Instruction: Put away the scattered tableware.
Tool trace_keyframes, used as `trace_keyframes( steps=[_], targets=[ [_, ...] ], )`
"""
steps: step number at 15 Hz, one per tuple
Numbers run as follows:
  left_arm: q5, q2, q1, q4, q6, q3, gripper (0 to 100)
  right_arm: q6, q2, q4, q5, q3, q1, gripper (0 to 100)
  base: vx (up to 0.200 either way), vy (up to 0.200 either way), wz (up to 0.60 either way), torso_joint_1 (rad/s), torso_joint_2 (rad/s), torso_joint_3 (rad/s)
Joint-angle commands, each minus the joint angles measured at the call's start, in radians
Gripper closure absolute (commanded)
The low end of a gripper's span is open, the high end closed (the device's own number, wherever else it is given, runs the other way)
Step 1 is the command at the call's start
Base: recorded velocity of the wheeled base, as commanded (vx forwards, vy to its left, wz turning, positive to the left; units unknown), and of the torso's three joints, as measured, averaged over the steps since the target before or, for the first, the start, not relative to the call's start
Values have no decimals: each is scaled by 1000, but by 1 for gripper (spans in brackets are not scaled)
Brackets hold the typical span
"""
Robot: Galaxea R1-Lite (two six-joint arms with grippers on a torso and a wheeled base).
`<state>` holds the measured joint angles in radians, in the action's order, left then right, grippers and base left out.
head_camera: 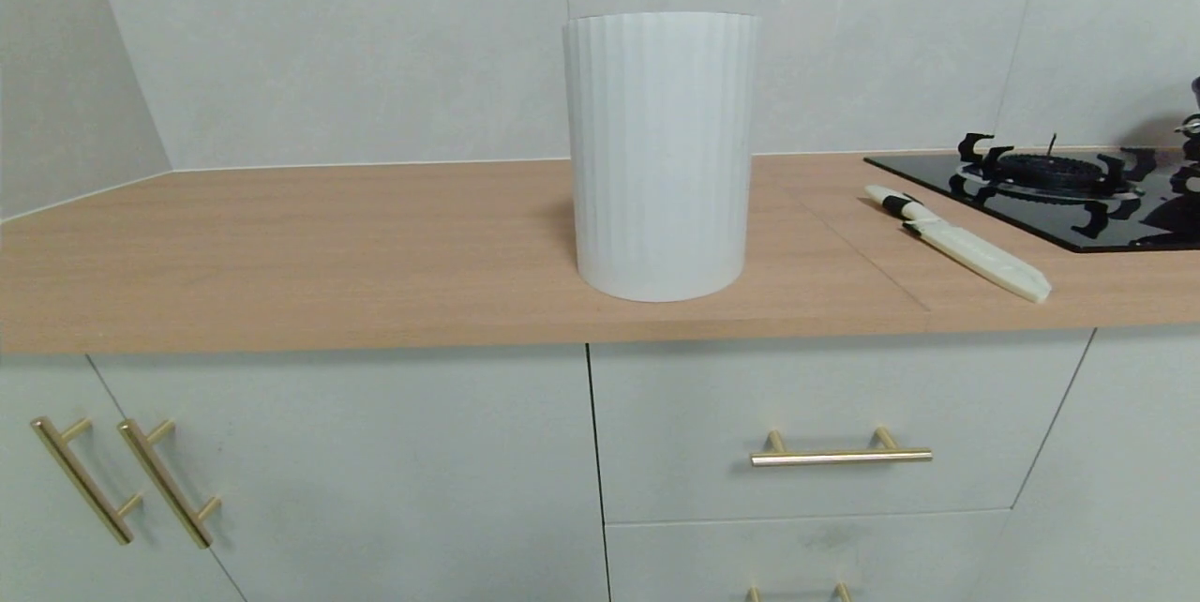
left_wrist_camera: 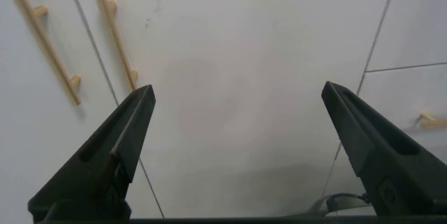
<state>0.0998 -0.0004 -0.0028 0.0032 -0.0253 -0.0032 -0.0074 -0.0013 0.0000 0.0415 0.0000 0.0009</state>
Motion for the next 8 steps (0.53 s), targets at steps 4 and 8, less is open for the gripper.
trace_keyframes(
  steps=[4,8],
  targets=[
    [0,0,0,0,-1,0,0,0,1,0,1,0,1,0,0,0,0,0,0,0],
    [0,0,0,0,-1,0,0,0,1,0,1,0,1,0,0,0,0,0,0,0]
  ],
)
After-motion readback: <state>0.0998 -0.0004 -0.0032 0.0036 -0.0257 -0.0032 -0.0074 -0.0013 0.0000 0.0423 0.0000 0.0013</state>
